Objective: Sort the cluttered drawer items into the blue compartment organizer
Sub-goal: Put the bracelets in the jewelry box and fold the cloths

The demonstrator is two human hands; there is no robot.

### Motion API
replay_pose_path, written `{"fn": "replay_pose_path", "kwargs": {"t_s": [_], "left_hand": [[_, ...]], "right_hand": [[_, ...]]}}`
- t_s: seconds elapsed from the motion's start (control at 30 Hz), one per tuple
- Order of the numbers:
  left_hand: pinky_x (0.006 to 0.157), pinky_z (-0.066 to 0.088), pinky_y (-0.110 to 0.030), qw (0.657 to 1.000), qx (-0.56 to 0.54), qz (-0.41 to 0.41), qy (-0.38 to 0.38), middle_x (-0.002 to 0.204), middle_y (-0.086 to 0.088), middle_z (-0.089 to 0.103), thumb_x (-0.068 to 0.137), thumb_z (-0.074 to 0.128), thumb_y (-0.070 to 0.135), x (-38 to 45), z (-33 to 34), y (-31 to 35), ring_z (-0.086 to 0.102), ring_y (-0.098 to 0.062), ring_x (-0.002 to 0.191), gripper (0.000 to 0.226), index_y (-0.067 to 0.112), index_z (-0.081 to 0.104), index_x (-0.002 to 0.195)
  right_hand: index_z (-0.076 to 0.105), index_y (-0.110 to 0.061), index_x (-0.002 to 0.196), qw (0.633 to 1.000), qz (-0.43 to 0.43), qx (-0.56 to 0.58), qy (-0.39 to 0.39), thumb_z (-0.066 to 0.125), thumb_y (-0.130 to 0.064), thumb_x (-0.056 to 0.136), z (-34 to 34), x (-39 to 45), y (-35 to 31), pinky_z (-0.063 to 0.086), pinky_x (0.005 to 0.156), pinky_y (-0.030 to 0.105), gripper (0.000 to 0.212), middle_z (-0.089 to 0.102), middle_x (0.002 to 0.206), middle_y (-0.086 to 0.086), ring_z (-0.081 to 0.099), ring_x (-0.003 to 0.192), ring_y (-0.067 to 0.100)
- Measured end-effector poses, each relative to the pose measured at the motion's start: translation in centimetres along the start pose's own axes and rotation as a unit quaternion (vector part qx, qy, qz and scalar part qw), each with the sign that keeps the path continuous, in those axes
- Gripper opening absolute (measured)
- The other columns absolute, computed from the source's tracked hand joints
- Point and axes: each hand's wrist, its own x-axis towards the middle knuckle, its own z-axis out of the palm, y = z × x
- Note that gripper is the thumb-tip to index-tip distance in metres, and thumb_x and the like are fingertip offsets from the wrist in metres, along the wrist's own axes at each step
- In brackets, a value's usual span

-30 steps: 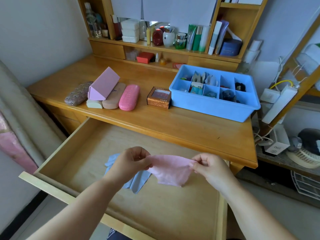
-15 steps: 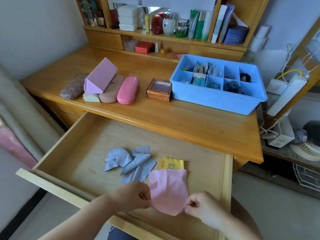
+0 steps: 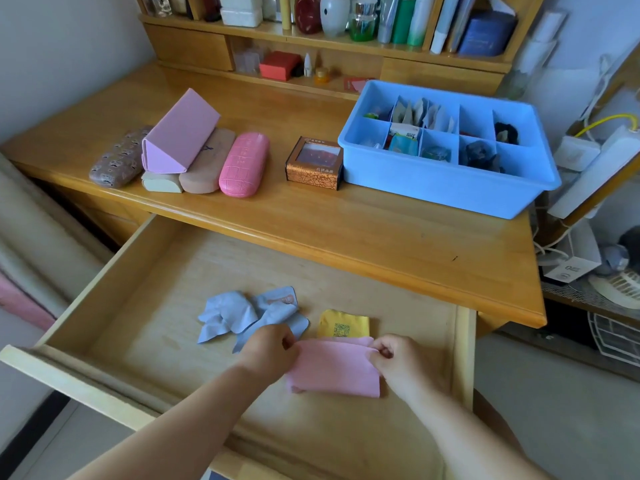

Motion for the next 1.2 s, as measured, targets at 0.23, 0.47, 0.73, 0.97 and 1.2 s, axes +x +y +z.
{"fn": "replay_pose_path", "kwargs": {"t_s": [0.23,0.47,0.73,0.97,1.2], "left_hand": [[0.045,0.024,-0.014,0.999,0.035,-0.001,0.020,0.058,0.011,0.044,0.087,0.054,0.027,1.2,1.3,-0.2,0.039,-0.003,0.055,0.027,0.027,0.042,0.063],[0.074,0.048,-0.023,0.986,0.123,0.111,0.026,0.106,0.006,0.060,0.093,0.045,0.024,1.3,0.9,0.1,0.059,-0.011,0.091,0.033,0.027,0.048,0.125],[0.045,0.026,-0.011,0.993,0.081,0.091,-0.004,0.073,0.014,0.044,0.087,0.048,0.019,0.6,0.0,0.4,0.044,-0.007,0.068,0.016,0.029,0.046,0.074],[0.056,0.038,-0.006,0.981,-0.164,0.099,0.015,0.063,0.012,0.057,0.078,0.065,0.011,-1.9,-1.9,0.1,0.052,0.006,0.058,0.022,0.027,0.056,0.067],[0.075,0.043,-0.026,0.884,-0.465,0.050,0.022,0.082,0.001,0.059,0.075,0.057,0.012,-4.8,-2.5,2.3,0.053,-0.013,0.076,0.024,0.019,0.061,0.098]], "right_hand": [[0.066,-0.019,0.077,1.000,0.001,-0.017,0.023,0.060,-0.016,0.084,0.3,1.4,-0.5,0.039,0.060,0.027,0.010,0.065,0.068,-0.005,0.057,0.066,0.016],[0.051,-0.028,0.083,0.999,0.005,-0.017,0.046,0.064,-0.021,0.084,0.7,2.1,-0.1,0.038,0.062,0.026,0.014,0.055,0.072,-0.012,0.054,0.071,0.011],[0.052,-0.026,0.067,0.998,-0.003,-0.047,0.045,0.066,-0.027,0.081,-0.1,1.6,-0.2,0.038,0.060,0.026,0.020,0.055,0.082,-0.010,0.052,0.071,0.010],[0.057,-0.020,0.062,0.990,-0.044,0.135,0.003,0.072,-0.018,0.079,-2.7,-1.5,-0.1,0.033,0.057,0.023,0.023,0.055,0.055,-0.012,0.046,0.057,0.006],[0.047,-0.021,0.070,0.961,-0.068,0.264,0.042,0.053,-0.016,0.094,-3.4,-3.4,-2.1,0.028,0.062,0.028,0.024,0.043,0.062,-0.012,0.039,0.064,0.012]]}}
